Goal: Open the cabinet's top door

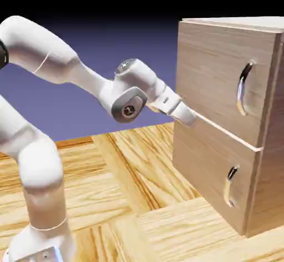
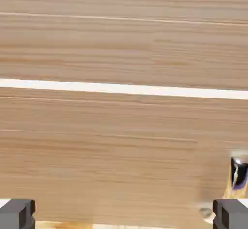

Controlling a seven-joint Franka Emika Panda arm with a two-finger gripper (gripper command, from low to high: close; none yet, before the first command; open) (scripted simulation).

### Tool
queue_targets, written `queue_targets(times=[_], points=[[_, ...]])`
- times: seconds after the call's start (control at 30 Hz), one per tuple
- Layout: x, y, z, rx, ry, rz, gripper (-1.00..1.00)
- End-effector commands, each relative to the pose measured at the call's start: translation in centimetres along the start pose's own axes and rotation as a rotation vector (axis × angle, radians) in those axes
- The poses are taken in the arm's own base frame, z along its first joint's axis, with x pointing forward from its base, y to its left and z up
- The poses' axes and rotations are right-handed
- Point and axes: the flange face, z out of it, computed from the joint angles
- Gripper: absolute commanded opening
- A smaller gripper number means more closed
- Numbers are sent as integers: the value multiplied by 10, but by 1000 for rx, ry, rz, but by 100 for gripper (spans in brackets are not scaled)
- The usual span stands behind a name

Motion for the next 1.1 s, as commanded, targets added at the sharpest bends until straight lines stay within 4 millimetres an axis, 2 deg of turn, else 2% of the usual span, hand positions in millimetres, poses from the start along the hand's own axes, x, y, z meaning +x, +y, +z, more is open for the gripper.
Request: queue_targets(times=[0.0, 0.27, 0.53, 0.8, 1.07], points=[[2, -5, -4, 10, 8, -5, 100], [16, -34, -35, 86, 78, -39, 100], [30, -49, -63, 160, 155, -58, 100], [44, -51, -85, 230, 235, -62, 100], [60, -41, -97, 299, 314, -53, 100]])
